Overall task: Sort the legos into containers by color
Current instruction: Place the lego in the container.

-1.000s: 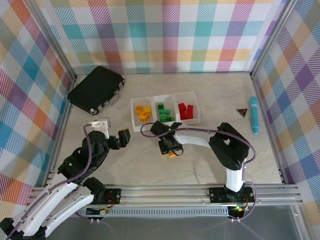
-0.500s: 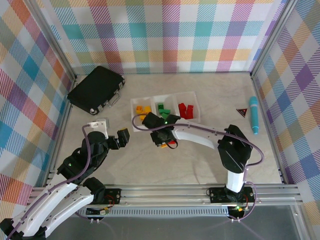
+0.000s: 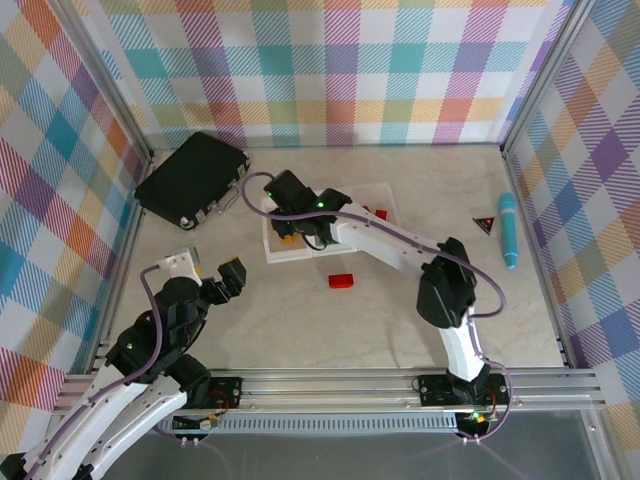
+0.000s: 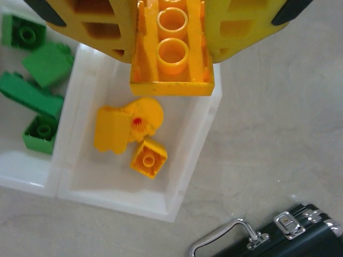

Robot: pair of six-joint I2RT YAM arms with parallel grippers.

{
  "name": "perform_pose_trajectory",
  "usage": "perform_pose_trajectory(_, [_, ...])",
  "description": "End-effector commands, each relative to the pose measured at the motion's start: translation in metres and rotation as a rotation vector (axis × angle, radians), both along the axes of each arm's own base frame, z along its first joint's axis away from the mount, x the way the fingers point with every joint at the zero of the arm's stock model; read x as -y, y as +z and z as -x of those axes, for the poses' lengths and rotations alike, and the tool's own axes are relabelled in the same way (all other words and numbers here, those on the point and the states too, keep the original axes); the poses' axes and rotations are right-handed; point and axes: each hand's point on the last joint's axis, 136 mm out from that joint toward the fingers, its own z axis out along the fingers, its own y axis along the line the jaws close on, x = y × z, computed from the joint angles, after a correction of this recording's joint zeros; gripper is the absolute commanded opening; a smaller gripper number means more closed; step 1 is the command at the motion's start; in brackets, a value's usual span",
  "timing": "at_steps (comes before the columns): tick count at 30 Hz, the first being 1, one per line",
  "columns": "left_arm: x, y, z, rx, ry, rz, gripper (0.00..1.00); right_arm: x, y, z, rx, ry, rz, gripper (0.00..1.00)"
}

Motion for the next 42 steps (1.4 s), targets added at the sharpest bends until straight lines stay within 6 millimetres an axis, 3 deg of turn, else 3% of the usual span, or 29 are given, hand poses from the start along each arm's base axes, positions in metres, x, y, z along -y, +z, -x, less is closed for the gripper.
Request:
perform_pose_trajectory(1, [-0.011, -0.013, 0.006, -0.030, 0.051, 0.011, 1.00, -0.012, -0.009, -0.018, 0.014, 0.029, 0.014, 0.17])
perform_pose_trajectory(8, [-0.026, -0.016, 0.015, -0.024, 0.111, 0.043, 1.00, -0.033, -0.027, -0.046, 0.024, 0.052, 0.003, 0.18])
perform_pose_trajectory(17, [-0.045, -0.017, 0.024, -0.038, 0.193, 0.050, 1.00, -0.044, -0.058, -0.048, -0.041, 0.067, -0.020, 0.27])
perform_pose_trajectory(21, [-0.053, -0.019, 0.030, -0.058, 0.223, 0.036, 1.00, -0.041, -0.055, -0.045, -0.053, 0.062, -0.019, 0.37])
perform_pose_trajectory(29, [-0.048, -0.020, 0.028, -0.071, 0.220, 0.068, 1.00, -0.035, -0.024, -0.035, -0.052, 0.074, -0.040, 0.53])
perform_pose_trajectory(37, [-0.017, -0.029, 0.011, -0.171, 0.123, 0.036, 1.00, 0.005, 0.014, -0.012, -0.031, 0.027, -0.045, 0.58])
perform_pose_trajectory(42, [0.002, -0.045, -0.003, -0.266, 0.097, 0.000, 1.00, 0.058, 0.018, 0.019, -0.044, -0.022, 0.031, 0.66])
